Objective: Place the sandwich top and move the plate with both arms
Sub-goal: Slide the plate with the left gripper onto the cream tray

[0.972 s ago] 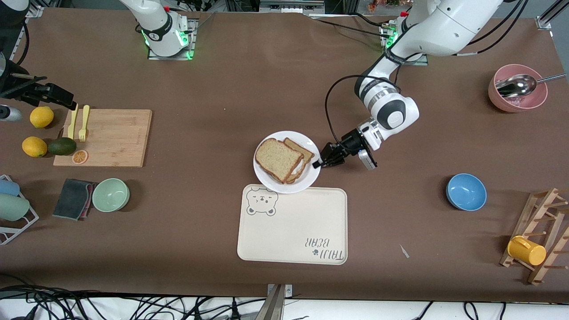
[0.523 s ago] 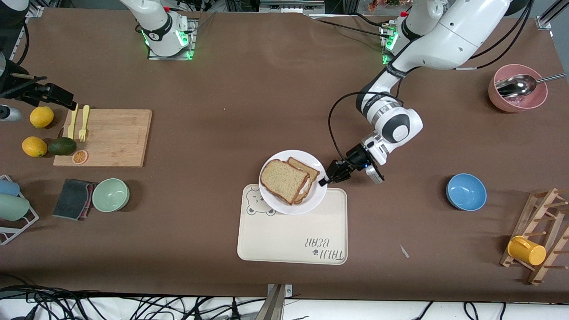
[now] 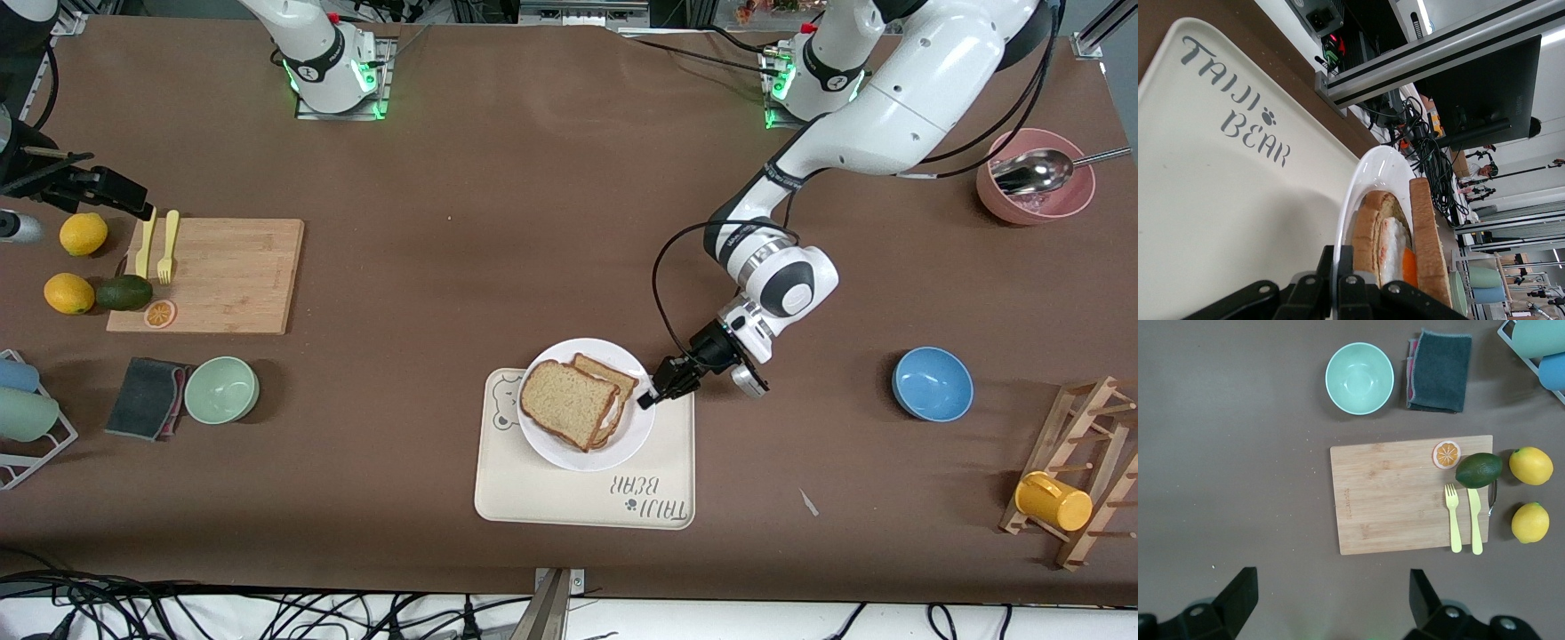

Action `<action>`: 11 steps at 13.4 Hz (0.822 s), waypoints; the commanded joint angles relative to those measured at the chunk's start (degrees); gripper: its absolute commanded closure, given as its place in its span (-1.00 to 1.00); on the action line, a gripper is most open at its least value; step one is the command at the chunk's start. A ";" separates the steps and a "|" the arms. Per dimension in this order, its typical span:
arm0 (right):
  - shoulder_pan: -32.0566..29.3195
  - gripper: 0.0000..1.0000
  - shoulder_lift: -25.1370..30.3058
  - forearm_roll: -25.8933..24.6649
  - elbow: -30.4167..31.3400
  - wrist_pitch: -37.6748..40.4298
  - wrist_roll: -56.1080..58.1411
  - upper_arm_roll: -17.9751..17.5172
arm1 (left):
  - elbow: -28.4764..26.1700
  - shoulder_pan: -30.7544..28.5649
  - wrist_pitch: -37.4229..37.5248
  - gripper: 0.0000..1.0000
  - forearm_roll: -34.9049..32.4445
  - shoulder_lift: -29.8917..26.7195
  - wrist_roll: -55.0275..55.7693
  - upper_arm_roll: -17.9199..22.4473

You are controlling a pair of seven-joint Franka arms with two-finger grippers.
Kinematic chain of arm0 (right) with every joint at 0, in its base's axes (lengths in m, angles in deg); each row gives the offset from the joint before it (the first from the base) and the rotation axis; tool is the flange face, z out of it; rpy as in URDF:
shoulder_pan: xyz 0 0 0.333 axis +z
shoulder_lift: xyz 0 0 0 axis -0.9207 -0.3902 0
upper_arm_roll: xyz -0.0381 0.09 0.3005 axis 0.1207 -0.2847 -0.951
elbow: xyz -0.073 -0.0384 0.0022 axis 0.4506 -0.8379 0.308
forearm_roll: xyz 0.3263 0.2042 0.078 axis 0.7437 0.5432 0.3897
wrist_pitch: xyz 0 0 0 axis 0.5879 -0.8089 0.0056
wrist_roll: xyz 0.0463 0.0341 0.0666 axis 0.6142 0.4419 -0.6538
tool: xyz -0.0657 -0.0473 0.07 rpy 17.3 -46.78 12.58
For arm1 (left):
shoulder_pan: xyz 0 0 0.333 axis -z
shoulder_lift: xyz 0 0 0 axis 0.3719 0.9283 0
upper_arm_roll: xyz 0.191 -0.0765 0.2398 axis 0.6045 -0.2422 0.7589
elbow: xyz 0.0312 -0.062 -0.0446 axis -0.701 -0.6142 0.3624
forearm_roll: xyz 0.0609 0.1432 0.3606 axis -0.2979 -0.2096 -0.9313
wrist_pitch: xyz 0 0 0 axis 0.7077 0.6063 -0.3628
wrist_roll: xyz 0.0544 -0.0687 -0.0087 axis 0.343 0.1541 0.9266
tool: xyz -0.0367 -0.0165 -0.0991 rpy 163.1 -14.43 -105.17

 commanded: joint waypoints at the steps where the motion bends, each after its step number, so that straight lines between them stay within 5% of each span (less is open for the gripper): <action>1: -0.41 -1.00 0.04 -0.06 -0.83 1.00 -0.42 -0.34 | 4.20 3.35 -0.71 1.00 1.16 1.98 -0.24 3.14; 11: -0.41 -1.00 0.12 -0.15 -0.83 1.00 -0.42 -0.34 | 11.85 3.45 -0.80 1.00 1.16 6.91 -0.15 5.16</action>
